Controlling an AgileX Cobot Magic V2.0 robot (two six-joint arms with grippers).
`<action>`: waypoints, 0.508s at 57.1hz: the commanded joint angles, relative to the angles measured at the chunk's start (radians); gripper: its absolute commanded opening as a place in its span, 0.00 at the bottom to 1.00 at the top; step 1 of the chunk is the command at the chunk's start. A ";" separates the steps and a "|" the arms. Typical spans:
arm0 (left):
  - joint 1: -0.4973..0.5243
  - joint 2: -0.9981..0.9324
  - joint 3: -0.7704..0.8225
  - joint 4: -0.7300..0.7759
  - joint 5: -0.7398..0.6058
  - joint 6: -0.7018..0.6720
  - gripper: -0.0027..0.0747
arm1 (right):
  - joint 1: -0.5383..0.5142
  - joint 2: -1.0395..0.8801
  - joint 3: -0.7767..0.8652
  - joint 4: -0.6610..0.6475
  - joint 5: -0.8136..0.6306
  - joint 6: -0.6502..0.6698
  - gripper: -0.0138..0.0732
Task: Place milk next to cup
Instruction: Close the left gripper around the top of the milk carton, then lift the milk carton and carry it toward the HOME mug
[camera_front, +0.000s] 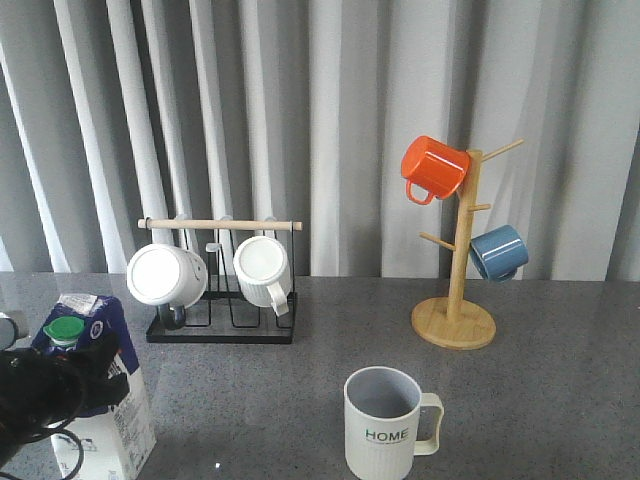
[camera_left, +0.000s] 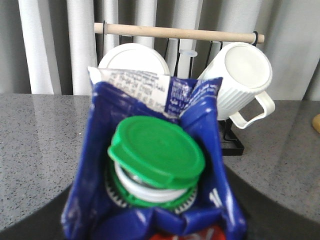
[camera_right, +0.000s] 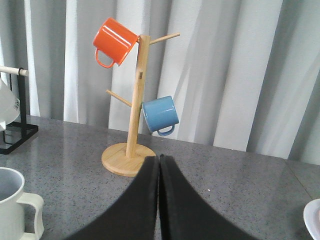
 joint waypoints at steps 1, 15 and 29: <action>-0.005 -0.028 -0.011 -0.009 -0.046 -0.100 0.06 | -0.008 -0.002 -0.023 -0.005 -0.070 -0.006 0.15; -0.053 -0.149 -0.051 0.026 0.012 -0.166 0.06 | -0.008 -0.002 -0.023 -0.005 -0.070 -0.006 0.15; -0.230 -0.215 -0.237 -0.176 0.198 0.083 0.06 | -0.008 -0.002 -0.023 -0.005 -0.070 -0.006 0.15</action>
